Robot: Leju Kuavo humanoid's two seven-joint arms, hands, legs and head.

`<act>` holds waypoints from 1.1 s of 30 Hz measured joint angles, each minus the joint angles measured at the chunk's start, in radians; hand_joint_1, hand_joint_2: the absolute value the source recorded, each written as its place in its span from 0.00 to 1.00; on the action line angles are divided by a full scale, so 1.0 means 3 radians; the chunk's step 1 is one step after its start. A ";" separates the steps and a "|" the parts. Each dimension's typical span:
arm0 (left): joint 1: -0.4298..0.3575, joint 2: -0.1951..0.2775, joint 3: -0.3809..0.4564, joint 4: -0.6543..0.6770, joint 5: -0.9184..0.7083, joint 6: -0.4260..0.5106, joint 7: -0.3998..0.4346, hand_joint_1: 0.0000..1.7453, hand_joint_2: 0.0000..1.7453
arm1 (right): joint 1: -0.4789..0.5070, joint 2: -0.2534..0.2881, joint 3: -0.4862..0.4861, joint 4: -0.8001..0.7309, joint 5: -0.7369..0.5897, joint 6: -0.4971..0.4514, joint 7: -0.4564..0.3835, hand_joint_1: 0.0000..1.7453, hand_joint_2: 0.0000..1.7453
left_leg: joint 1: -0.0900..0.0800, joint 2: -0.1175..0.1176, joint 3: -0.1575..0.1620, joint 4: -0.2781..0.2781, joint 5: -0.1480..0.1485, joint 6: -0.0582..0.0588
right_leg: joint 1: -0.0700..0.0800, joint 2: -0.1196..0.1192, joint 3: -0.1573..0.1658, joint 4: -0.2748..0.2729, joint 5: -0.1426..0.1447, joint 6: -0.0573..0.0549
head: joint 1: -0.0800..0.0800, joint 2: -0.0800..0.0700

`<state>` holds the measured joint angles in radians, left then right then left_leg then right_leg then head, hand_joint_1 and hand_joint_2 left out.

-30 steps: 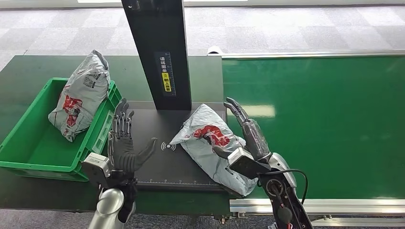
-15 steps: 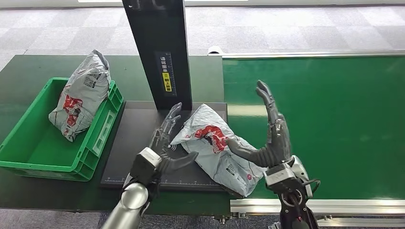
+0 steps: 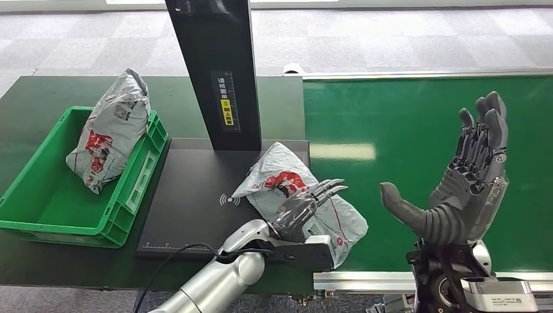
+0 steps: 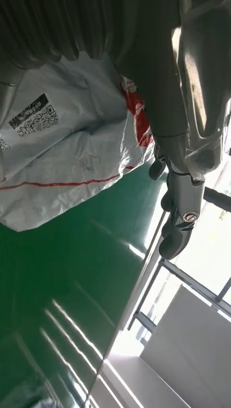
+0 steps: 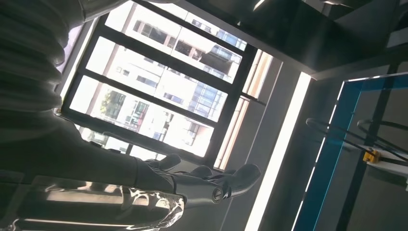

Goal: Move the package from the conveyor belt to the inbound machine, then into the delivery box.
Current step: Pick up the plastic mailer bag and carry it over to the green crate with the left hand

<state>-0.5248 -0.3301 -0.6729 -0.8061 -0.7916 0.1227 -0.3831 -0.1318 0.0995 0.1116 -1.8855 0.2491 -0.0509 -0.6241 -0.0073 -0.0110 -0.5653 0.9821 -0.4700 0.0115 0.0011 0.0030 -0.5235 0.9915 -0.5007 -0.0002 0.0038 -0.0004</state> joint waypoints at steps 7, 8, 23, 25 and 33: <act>-0.0321 -0.0078 -0.0651 0.0547 -0.0877 0.0302 0.0981 0.00 1.00 | -0.0032 0.0040 -0.0034 -0.0001 -0.0149 0.0113 -0.0010 0.00 1.00 | 0.0000 0.0000 -0.0001 0.0000 0.0000 0.0000 | 0.0000 0.0000 0.0000 0.0000 0.0000 0.0000 | 0.0001 0.0000; -0.0359 -0.0082 -0.0754 0.0614 -0.0959 0.0294 0.1107 0.00 1.00 | -0.0039 0.0048 -0.0039 -0.0001 -0.0167 0.0130 -0.0012 0.00 1.00 | 0.0000 0.0000 -0.0001 0.0000 0.0000 0.0000 | 0.0000 0.0000 0.0000 0.0000 0.0000 0.0000 | 0.0000 0.0000; -0.0672 -0.0087 -0.1256 0.1263 -0.1229 0.0400 0.1627 1.00 1.00 | -0.0059 0.0131 -0.0049 -0.0001 -0.0204 0.0169 -0.0007 0.00 1.00 | 0.0001 0.0006 0.0008 -0.0001 0.0001 0.0000 | 0.0006 0.0006 0.0007 0.0001 0.0002 -0.0002 | 0.0000 0.0000; -0.0702 -0.0087 -0.1247 0.1315 -0.1206 0.0399 0.1608 1.00 1.00 | -0.0064 0.0134 -0.0049 0.0000 -0.0204 0.0169 0.0000 0.00 1.00 | 0.0002 0.0007 0.0009 -0.0001 0.0001 0.0000 | 0.0006 0.0007 0.0009 0.0001 0.0002 -0.0004 | 0.0001 0.0000; -0.0762 -0.0086 -0.1049 0.1389 -0.1001 0.0401 0.1409 1.00 1.00 | -0.0067 0.0147 -0.0050 0.0000 -0.0204 0.0167 0.0004 0.00 1.00 | 0.0002 0.0018 0.0017 -0.0002 0.0001 0.0000 | 0.0007 0.0017 0.0013 0.0001 0.0003 -0.0005 | 0.0001 0.0000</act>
<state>-0.7533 -0.3559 -0.9877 -0.3894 -1.0920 0.2429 0.0397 -0.1519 0.1434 0.0967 -1.8856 0.1881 -0.0008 -0.6229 -0.0066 -0.0057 -0.5603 0.9815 -0.4697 0.0113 0.0032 0.0082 -0.5197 0.9918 -0.4998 -0.0016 0.0041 -0.0004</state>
